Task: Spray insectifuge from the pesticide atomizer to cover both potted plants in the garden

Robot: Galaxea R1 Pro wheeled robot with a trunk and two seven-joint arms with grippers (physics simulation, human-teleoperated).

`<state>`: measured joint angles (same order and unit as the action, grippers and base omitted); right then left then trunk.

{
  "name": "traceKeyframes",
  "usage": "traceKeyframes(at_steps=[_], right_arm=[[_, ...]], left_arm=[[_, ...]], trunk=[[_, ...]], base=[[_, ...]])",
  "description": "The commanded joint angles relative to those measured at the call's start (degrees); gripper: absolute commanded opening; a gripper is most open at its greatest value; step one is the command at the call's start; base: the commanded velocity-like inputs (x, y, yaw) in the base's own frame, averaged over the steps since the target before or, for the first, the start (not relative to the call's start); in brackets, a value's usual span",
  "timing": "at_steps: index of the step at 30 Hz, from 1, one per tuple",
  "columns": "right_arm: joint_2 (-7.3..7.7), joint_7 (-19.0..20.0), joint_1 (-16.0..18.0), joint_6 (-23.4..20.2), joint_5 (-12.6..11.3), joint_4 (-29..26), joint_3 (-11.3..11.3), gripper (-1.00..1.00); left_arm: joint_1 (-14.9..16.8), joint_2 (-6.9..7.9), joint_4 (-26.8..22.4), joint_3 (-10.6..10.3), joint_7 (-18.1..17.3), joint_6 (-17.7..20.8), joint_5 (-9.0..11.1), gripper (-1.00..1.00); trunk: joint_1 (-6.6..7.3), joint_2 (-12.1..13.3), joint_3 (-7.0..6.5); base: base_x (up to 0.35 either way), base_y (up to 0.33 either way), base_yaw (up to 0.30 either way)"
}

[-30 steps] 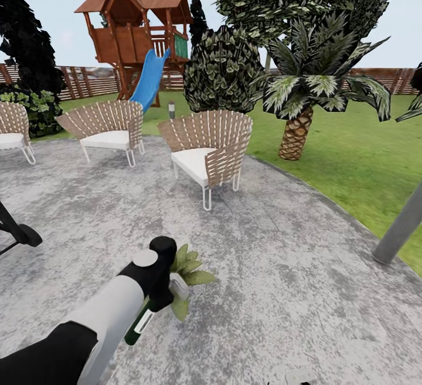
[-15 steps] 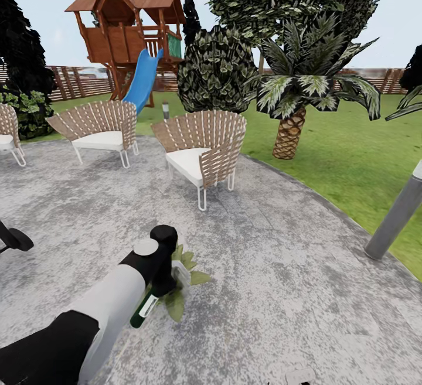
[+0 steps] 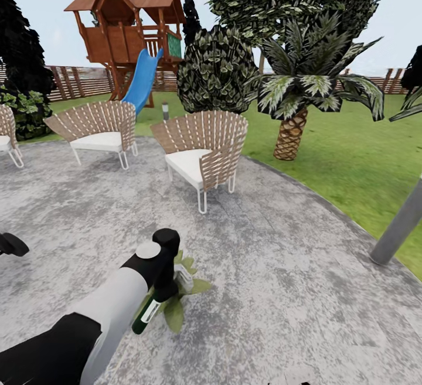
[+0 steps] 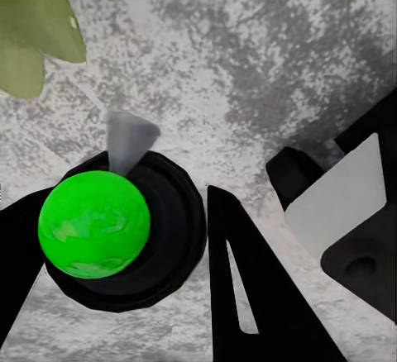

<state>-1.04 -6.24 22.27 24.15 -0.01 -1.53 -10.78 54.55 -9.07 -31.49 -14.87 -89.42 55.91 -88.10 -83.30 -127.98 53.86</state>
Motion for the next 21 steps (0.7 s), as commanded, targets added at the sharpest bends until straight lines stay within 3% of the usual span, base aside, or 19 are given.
traceKeyframes(at_steps=[1, 6, 21], right_arm=[[-0.01, -0.44, 0.03, 0.11, 0.01, 0.05, -0.47, 1.0], [-0.01, -0.44, 0.05, 0.11, 0.01, 0.04, -0.47, 1.0], [-0.01, -0.44, 0.06, 0.11, 0.01, 0.07, -0.47, 1.0]], left_arm=[[-0.85, -0.04, -0.02, -0.14, -0.58, 0.61, -0.62, -1.0], [-3.07, -0.07, -0.06, -0.16, -0.58, 0.6, -0.66, -1.0], [-3.31, -0.31, -0.08, -0.16, -0.58, 0.63, -0.58, -1.0]], trunk=[[-0.02, -0.02, 0.05], [-0.02, -0.02, 0.05], [-0.02, -0.02, 0.05]], base=[[0.294, 0.001, 0.0], [0.145, 0.0, 0.0], [0.077, -0.032, 0.0]])
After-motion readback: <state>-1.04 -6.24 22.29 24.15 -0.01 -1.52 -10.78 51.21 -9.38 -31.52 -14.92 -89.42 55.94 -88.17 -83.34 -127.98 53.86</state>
